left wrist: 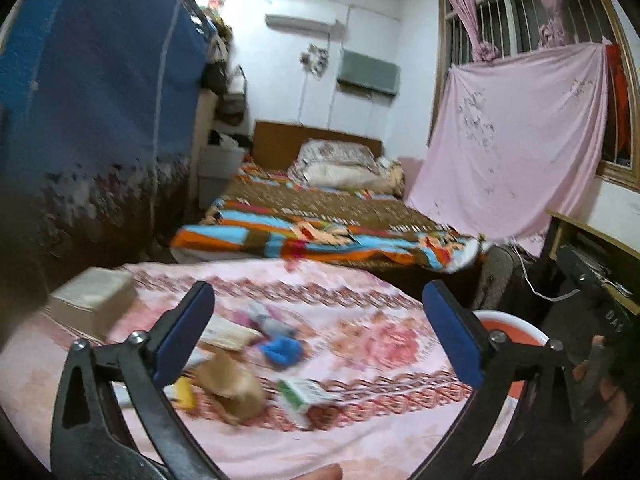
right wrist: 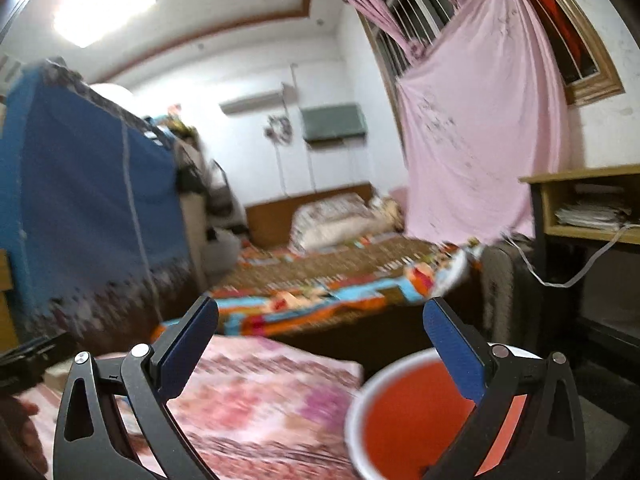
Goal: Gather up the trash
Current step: 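Move both open tools back over the bedspread items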
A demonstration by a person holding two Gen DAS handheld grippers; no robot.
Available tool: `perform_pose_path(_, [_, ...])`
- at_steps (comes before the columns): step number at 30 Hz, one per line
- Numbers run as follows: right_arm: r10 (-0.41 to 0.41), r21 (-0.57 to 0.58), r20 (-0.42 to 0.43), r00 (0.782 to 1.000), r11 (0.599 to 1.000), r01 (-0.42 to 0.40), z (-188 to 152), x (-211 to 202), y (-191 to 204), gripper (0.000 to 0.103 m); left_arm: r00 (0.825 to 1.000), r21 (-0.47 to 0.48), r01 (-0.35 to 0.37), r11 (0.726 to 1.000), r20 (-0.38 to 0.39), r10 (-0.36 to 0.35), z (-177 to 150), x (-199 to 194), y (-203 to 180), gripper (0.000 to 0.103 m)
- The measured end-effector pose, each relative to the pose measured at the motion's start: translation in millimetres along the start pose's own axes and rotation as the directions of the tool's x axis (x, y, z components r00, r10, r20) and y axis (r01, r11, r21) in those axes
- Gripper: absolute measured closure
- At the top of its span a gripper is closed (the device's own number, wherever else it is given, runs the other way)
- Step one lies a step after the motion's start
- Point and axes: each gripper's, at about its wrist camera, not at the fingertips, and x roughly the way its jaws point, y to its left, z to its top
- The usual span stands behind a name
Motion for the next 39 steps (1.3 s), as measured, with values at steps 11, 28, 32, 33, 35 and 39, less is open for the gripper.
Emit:
perform_pose_path(11, [0.205, -0.014, 0.081, 0.975, 0.979, -0.204, -1.1, -15.5, 59.3, 0.000, 0.985, -0.030, -0.128, 0.991, 0.117, 0.131, -4.4, -40.5, 63.4, 0.011])
perform_pose_path(28, [0.326, -0.136, -0.211, 0.921, 0.924, -0.358, -48.0, 19.7, 133.6, 0.000, 0.983, -0.019, -0.159, 0.987, 0.086, 0.160, -29.8, -49.8, 101.3, 0.012])
perform_pose_path(32, [0.303, -0.153, -0.319, 0.898, 0.919, -0.364, -58.4, 36.3, 142.8, 0.001, 0.992, 0.003, -0.128, 0.992, 0.006, 0.128, -33.2, -37.1, 99.5, 0.013])
perform_pose_path(33, [0.306, -0.145, -0.359, 0.882, 0.915, -0.376, -62.5, 42.7, 143.8, 0.006, 0.993, 0.007, -0.120, 0.993, -0.017, 0.120, -34.0, -33.2, 98.5, 0.014])
perform_pose_path(35, [0.311, -0.127, -0.417, 0.854, 0.911, -0.393, -68.2, 51.4, 144.7, 0.018, 0.993, 0.009, -0.101, 0.995, -0.063, 0.101, -35.3, -25.3, 97.7, 0.020])
perform_pose_path(39, [0.329, -0.083, -0.510, 0.795, 0.901, -0.426, -78.7, 63.3, 146.1, 0.030, 0.988, 0.001, -0.045, 0.999, -0.149, 0.044, -38.0, -11.5, 97.7, 0.043])
